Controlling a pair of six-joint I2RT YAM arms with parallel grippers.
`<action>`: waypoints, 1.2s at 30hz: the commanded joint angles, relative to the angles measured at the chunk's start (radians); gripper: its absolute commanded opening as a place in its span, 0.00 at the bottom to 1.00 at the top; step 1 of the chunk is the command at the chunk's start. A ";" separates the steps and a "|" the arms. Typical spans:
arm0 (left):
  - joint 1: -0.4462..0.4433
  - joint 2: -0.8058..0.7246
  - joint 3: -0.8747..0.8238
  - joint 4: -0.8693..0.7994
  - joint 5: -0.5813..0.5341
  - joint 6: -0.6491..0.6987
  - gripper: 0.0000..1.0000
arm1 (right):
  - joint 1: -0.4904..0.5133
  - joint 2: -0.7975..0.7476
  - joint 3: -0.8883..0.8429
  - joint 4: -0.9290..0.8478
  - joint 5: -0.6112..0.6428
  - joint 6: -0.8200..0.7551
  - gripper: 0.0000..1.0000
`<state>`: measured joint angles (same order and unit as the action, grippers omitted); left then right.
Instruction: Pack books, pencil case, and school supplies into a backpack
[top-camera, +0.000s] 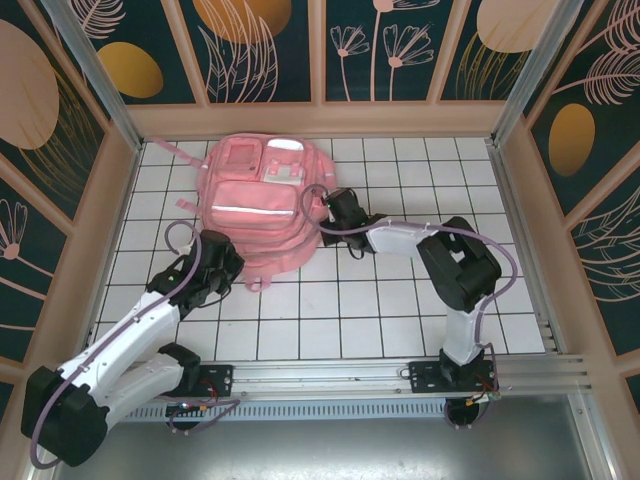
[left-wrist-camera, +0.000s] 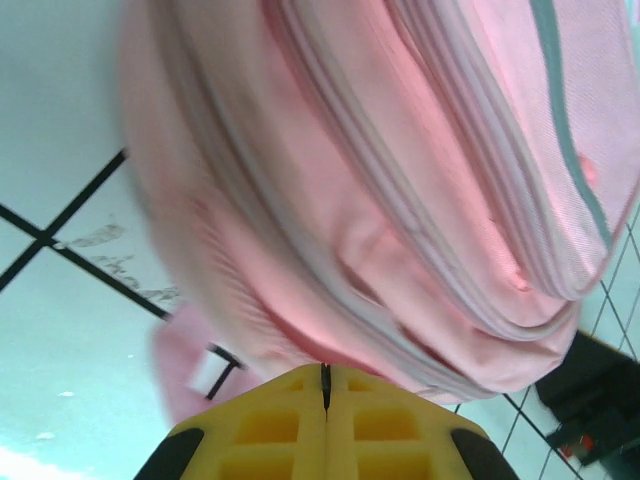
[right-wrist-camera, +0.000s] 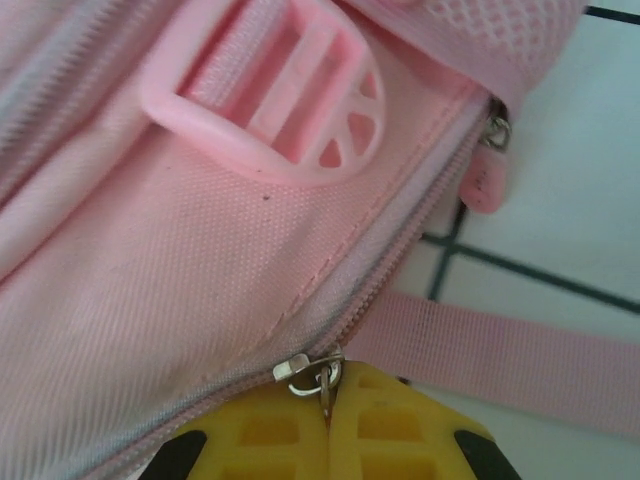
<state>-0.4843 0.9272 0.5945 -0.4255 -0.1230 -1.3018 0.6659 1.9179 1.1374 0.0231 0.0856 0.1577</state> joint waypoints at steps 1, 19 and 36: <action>0.004 -0.034 0.009 -0.070 -0.030 0.036 0.00 | -0.046 0.055 0.088 0.004 0.049 -0.027 0.00; 0.003 0.144 0.004 0.208 0.209 -0.002 0.62 | 0.067 -0.016 0.052 0.005 -0.066 0.041 0.00; -0.020 0.087 -0.058 0.141 0.183 -0.181 0.73 | 0.376 0.088 0.194 0.038 -0.159 0.167 0.00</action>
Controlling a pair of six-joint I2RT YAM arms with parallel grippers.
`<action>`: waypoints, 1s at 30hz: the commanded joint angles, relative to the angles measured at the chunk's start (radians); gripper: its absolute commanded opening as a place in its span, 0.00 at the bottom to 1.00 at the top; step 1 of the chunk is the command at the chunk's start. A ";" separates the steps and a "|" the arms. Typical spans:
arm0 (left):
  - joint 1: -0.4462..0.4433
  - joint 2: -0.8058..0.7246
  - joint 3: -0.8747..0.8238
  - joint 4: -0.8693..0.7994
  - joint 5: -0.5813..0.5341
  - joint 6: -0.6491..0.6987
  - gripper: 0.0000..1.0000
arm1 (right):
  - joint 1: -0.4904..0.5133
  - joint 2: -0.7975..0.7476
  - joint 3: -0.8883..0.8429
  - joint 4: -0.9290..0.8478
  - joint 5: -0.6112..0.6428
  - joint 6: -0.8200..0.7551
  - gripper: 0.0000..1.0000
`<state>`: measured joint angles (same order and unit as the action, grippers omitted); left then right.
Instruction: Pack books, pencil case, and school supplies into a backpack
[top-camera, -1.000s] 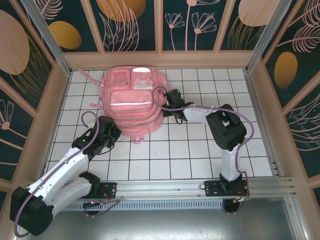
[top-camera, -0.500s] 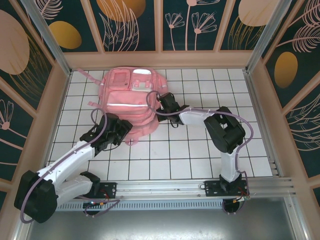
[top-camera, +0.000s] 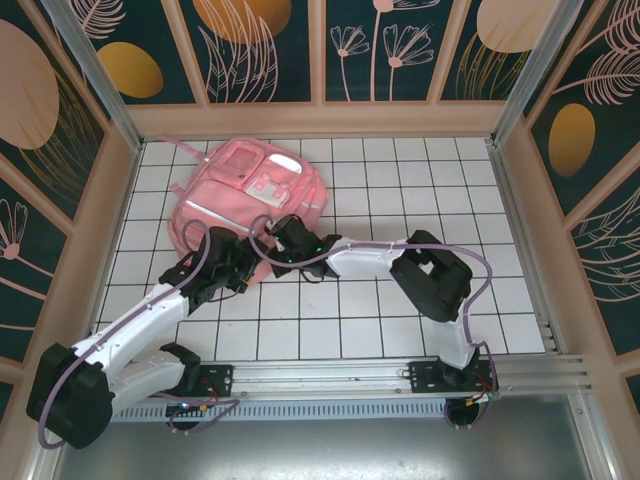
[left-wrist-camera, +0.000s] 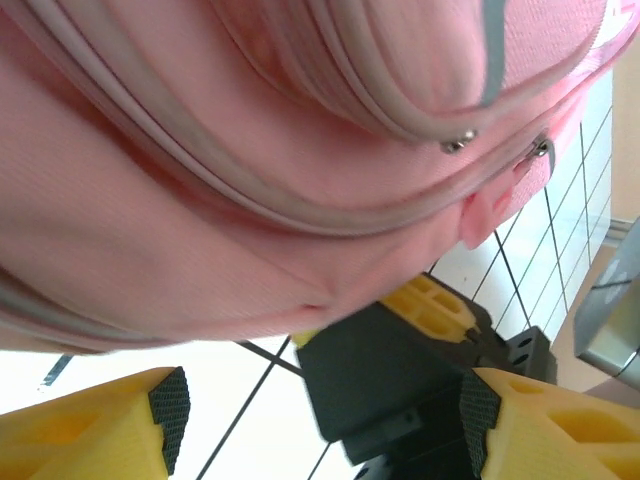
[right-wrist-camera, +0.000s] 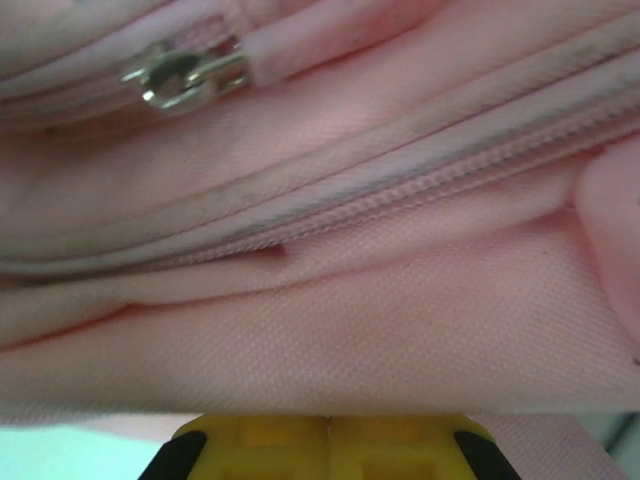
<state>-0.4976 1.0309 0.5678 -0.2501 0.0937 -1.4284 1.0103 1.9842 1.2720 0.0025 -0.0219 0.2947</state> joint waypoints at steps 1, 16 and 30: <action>-0.007 -0.020 -0.036 -0.049 -0.055 -0.061 0.73 | 0.043 0.028 0.066 0.057 -0.048 0.032 0.00; 0.011 0.023 -0.091 0.032 -0.296 -0.115 0.53 | 0.054 -0.023 0.004 0.070 -0.030 0.052 0.00; 0.022 -0.068 -0.049 -0.122 -0.390 -0.033 0.00 | -0.027 -0.078 -0.076 0.044 0.107 0.000 0.00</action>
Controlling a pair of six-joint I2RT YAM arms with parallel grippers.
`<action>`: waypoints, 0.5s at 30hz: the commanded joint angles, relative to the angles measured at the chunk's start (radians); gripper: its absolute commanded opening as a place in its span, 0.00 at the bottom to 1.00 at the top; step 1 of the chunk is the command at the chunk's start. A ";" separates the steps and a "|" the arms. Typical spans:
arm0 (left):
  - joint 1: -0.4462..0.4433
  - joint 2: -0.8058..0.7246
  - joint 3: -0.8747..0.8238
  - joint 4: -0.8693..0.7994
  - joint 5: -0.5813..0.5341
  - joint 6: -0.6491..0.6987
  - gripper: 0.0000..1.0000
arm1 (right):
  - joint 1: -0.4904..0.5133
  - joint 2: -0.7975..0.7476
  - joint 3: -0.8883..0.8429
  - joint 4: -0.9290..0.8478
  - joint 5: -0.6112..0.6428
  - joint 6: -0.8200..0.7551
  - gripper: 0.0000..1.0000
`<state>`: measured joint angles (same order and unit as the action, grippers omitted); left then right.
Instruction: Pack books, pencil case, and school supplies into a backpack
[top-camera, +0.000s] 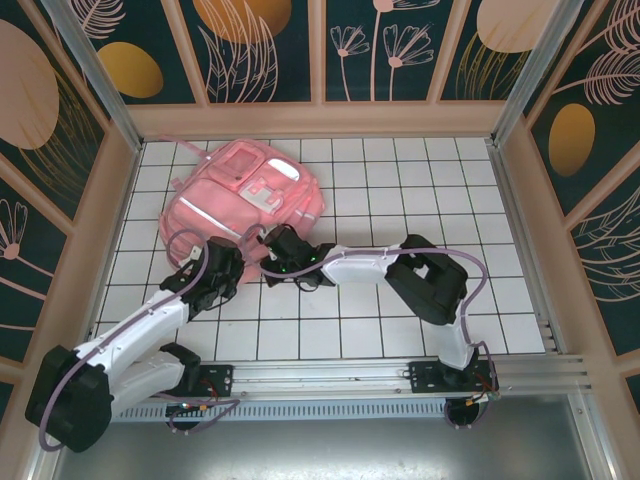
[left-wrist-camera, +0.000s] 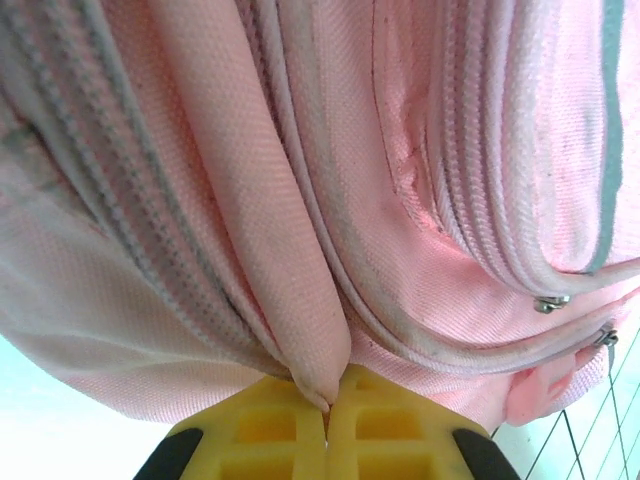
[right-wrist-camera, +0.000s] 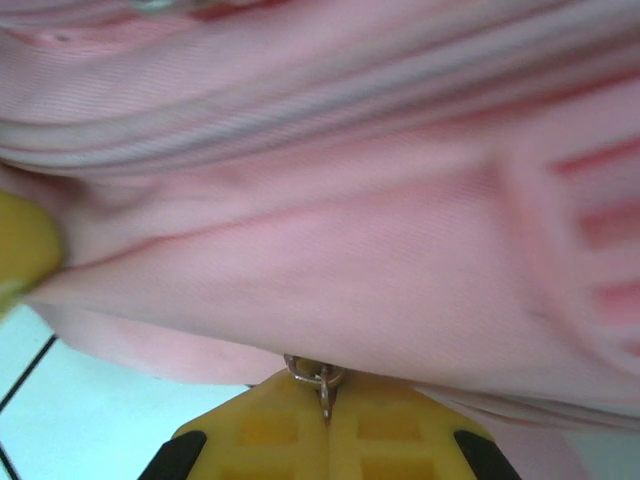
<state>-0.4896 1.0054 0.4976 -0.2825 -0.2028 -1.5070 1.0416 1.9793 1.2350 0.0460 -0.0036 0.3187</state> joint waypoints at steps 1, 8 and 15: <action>0.014 -0.056 0.021 -0.102 -0.095 0.050 0.00 | -0.082 -0.081 -0.055 0.002 0.099 -0.035 0.00; 0.016 -0.140 0.031 -0.184 -0.107 0.072 0.00 | -0.255 -0.064 -0.075 -0.004 0.149 -0.094 0.00; 0.016 -0.135 0.035 -0.093 0.011 0.140 0.00 | -0.324 -0.034 -0.026 -0.015 0.133 -0.109 0.00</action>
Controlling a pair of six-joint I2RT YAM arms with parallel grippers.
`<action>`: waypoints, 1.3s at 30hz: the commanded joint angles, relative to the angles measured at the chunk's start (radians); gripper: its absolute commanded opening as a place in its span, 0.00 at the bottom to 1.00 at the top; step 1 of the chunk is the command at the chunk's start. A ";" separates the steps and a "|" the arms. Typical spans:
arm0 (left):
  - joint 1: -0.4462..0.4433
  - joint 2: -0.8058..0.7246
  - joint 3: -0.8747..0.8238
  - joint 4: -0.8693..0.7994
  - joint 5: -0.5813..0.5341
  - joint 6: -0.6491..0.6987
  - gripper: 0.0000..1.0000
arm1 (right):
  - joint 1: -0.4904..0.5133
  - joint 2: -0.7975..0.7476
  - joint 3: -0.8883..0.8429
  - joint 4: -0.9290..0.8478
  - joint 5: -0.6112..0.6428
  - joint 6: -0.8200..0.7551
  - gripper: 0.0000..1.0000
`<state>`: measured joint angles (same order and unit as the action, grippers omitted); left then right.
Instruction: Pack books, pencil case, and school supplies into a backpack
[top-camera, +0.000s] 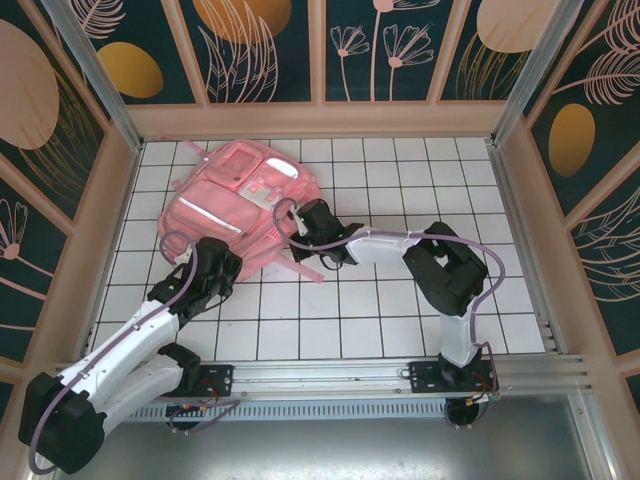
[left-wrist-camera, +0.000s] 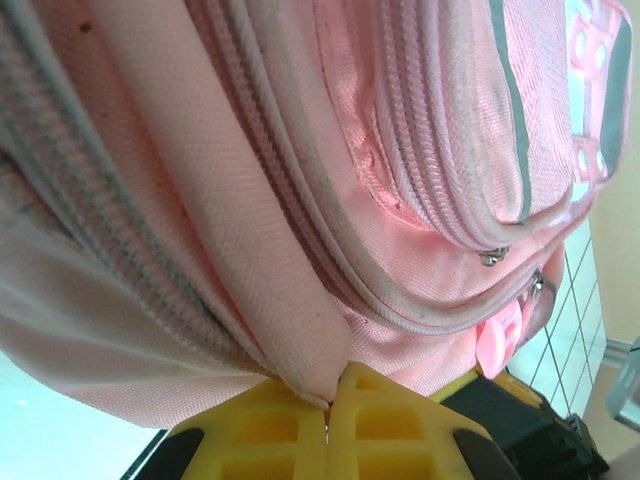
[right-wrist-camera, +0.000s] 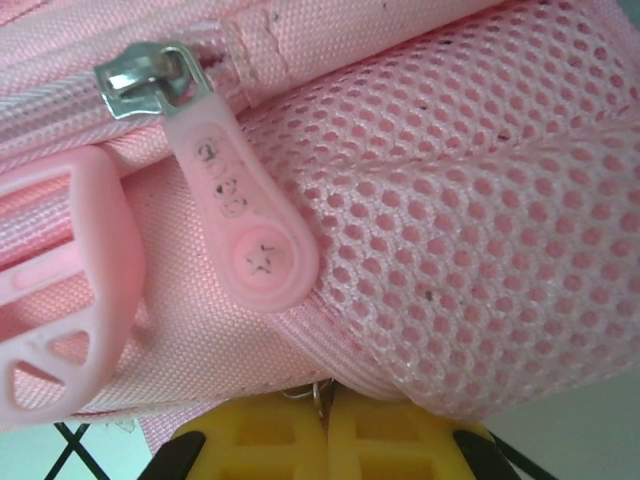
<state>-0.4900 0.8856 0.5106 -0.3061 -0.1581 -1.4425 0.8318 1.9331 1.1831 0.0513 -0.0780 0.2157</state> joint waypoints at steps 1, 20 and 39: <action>0.016 0.000 0.019 -0.020 0.009 0.089 0.00 | -0.115 0.012 0.030 -0.022 0.209 -0.006 0.00; -0.185 0.538 0.358 0.409 0.229 0.076 0.00 | -0.241 -0.331 -0.156 -0.068 0.361 0.119 0.62; -0.136 0.507 0.682 -0.154 -0.281 0.519 0.99 | -0.486 -0.878 -0.582 0.183 0.456 -0.018 0.99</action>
<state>-0.6777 1.4643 1.1767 -0.2760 -0.2012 -1.0519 0.3550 1.1088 0.6750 0.0956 0.3511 0.3050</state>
